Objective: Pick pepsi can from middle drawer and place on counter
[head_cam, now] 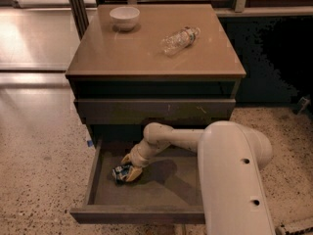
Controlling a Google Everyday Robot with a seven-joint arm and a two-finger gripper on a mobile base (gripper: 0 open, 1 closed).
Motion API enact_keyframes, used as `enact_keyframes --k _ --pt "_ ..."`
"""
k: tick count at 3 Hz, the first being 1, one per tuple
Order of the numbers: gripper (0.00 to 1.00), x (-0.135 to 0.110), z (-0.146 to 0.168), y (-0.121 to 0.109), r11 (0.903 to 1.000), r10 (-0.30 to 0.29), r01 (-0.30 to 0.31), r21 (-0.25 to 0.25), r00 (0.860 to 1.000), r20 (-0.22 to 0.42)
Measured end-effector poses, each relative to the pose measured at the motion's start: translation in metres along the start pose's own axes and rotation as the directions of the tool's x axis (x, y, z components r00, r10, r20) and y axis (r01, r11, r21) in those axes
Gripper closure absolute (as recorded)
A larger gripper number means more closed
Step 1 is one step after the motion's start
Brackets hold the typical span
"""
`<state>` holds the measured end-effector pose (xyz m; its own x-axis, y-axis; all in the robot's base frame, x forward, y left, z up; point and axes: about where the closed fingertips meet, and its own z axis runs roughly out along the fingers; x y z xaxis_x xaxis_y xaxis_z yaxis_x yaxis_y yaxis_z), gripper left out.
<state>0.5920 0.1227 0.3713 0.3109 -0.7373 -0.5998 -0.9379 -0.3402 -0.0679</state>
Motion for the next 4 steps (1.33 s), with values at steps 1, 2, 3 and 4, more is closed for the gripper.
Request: enact_keyframes --k 1,2,3,4 --pt "1.0 0.0 0.0 0.0 1.0 0.0 0.0 0.0 1.0 0.0" --pt "1.0 0.0 0.0 0.0 1.0 0.0 0.0 0.0 1.0 0.0" --pt "1.0 -0.007 -0.01 0.002 0.9998 -0.012 0.011 0.015 0.999 0.033" --pt "1.0 -0.03 -0.048 0.004 0.9976 -0.052 0.049 0.049 0.997 0.058"
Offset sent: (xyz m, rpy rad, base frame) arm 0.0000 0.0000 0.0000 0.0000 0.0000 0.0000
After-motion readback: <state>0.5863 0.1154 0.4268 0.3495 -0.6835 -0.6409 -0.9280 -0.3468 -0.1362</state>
